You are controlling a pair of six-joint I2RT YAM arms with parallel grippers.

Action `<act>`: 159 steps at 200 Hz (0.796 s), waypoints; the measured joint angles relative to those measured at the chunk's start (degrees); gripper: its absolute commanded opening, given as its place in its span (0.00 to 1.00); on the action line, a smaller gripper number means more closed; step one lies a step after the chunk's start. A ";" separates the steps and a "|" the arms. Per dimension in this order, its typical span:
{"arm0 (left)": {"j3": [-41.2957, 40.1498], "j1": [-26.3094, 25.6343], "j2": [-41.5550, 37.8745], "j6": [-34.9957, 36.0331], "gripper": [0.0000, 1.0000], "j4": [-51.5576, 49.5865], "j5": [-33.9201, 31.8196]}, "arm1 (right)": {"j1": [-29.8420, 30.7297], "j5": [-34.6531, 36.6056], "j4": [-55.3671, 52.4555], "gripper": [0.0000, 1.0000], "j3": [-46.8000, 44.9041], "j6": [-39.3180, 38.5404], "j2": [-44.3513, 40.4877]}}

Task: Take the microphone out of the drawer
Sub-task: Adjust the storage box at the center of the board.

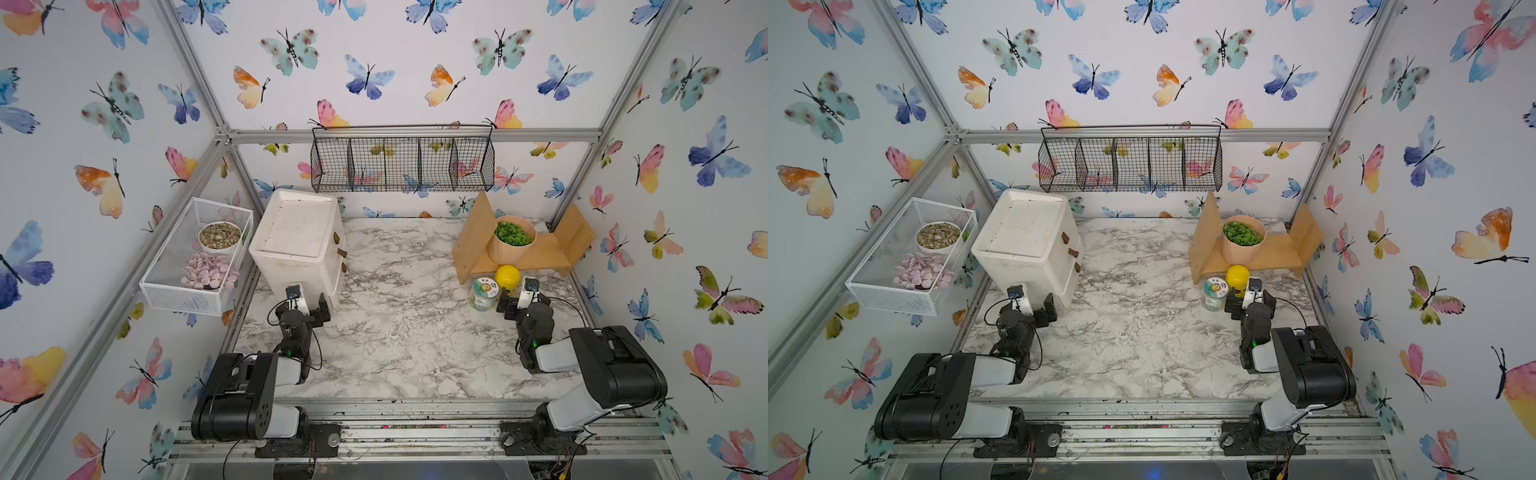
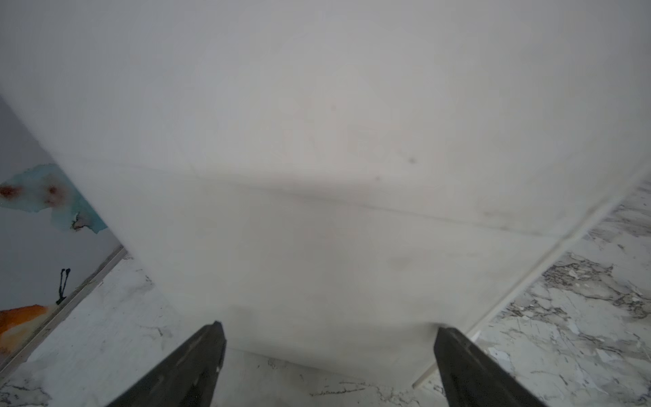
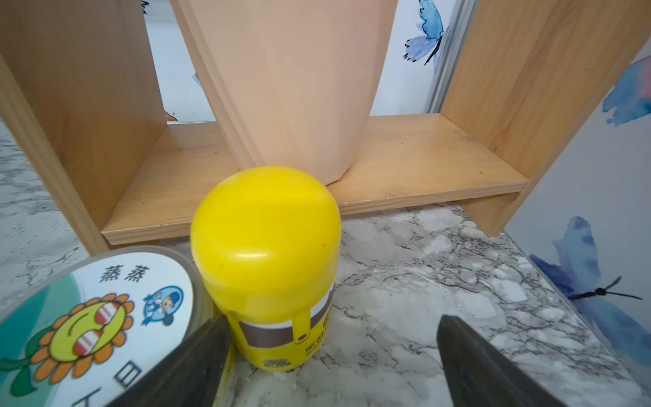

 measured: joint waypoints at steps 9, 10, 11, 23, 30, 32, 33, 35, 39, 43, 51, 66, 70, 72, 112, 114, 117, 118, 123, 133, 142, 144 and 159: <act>0.00 0.00 0.00 0.00 0.98 0.00 0.00 | 0.00 0.00 0.00 0.98 0.00 0.00 0.00; 0.00 0.00 0.00 0.00 0.98 0.00 0.00 | 0.00 0.00 0.00 0.98 0.00 -0.02 0.00; 0.00 0.00 0.00 0.00 0.98 0.00 0.00 | 0.00 0.00 0.00 0.98 0.00 0.00 0.00; 0.00 0.00 0.00 0.00 0.98 0.00 0.00 | 0.00 0.00 0.00 0.98 0.00 0.00 0.00; 0.00 0.00 0.00 0.00 0.98 0.00 0.00 | 0.00 0.00 0.00 0.98 0.00 0.00 0.00; 0.00 0.00 0.00 0.00 0.98 0.00 0.00 | 0.00 -0.02 0.00 0.98 0.00 0.00 0.00; 0.00 0.00 0.00 0.00 0.98 0.00 0.00 | 0.00 -0.02 0.00 0.99 0.00 0.00 0.00; 0.00 0.00 0.00 0.00 0.98 0.00 0.00 | 0.00 -0.02 0.00 0.98 0.00 0.00 0.00; 0.00 0.00 0.00 0.00 0.98 0.00 0.00 | -0.02 -0.02 0.00 0.99 0.00 0.00 0.00; 0.00 0.00 0.00 0.00 0.98 0.00 0.00 | 0.00 -0.04 0.00 0.98 0.00 0.00 0.00; 0.00 0.00 0.00 0.00 0.98 0.00 0.00 | -0.02 -0.09 0.00 0.98 0.00 0.00 0.00; 0.00 0.00 0.00 0.00 0.98 0.00 0.00 | -0.09 -0.20 0.00 0.98 0.00 0.00 0.00; 0.00 0.00 0.00 0.00 0.98 0.00 0.00 | -0.13 -0.20 0.00 0.98 0.00 0.00 0.00; 0.00 0.00 0.00 0.00 0.98 0.00 0.00 | -0.13 -0.20 0.00 0.99 0.00 0.00 0.00; 0.00 0.00 0.00 0.00 0.98 0.00 0.00 | -0.28 -0.22 0.00 0.99 0.00 0.00 0.00; 0.00 0.00 0.00 0.00 0.98 0.00 0.00 | -0.28 -0.22 0.00 0.98 0.00 0.00 0.00; 0.00 0.00 0.00 0.00 0.98 0.00 0.00 | -0.28 -0.22 0.00 0.98 0.00 0.00 0.00; 0.00 0.00 0.00 0.00 0.98 0.00 0.00 | -0.28 -0.22 0.00 0.98 0.00 0.00 0.00; 0.00 0.00 0.00 0.00 0.98 0.00 0.00 | -0.28 -0.22 0.00 0.98 0.00 0.00 0.00; 0.00 0.00 0.00 0.00 0.98 0.00 0.00 | -0.28 -0.24 0.00 0.98 0.00 0.02 0.00; 0.00 0.00 0.00 0.00 0.98 0.00 0.00 | -0.28 -0.31 0.00 0.98 0.00 0.02 0.00; 0.00 0.00 0.00 0.00 0.98 0.02 0.00 | -0.28 -0.31 0.00 0.98 0.00 0.02 0.00; 0.04 -0.04 -0.11 -0.11 0.98 -0.15 -0.63 | -0.35 -0.42 0.00 0.98 0.00 0.02 0.00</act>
